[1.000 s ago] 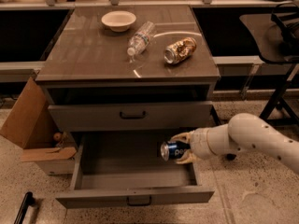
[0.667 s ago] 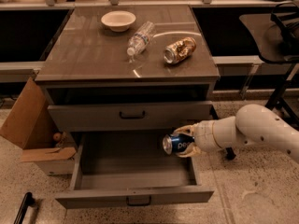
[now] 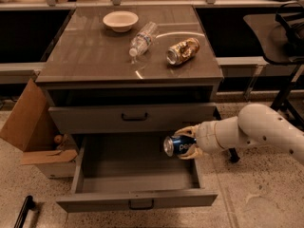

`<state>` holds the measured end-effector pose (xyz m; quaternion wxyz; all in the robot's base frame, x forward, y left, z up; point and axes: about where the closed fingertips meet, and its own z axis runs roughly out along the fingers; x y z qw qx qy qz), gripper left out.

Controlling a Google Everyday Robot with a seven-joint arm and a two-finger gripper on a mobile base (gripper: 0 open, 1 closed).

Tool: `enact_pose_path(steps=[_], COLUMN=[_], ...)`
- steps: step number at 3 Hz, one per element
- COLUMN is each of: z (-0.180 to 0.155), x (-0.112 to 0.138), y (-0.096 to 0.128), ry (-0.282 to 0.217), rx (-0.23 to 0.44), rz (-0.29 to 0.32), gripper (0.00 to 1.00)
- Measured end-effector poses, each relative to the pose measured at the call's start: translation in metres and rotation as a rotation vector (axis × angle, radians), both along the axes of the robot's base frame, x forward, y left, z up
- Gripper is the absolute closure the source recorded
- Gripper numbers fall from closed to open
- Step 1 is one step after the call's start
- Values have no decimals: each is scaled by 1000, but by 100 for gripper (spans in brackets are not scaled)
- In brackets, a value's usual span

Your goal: Pick pepsi can from middle drawer and place on counter

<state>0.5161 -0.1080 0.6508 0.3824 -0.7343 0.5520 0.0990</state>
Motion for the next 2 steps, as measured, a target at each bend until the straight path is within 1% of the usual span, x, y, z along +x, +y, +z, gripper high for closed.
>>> enact_pose_path(steps=[1,2], z=[32,73], x=[13,34], y=[11,18], ry=[-4,-12], rx=[25,21], rz=[47,76], gripper=[100,100])
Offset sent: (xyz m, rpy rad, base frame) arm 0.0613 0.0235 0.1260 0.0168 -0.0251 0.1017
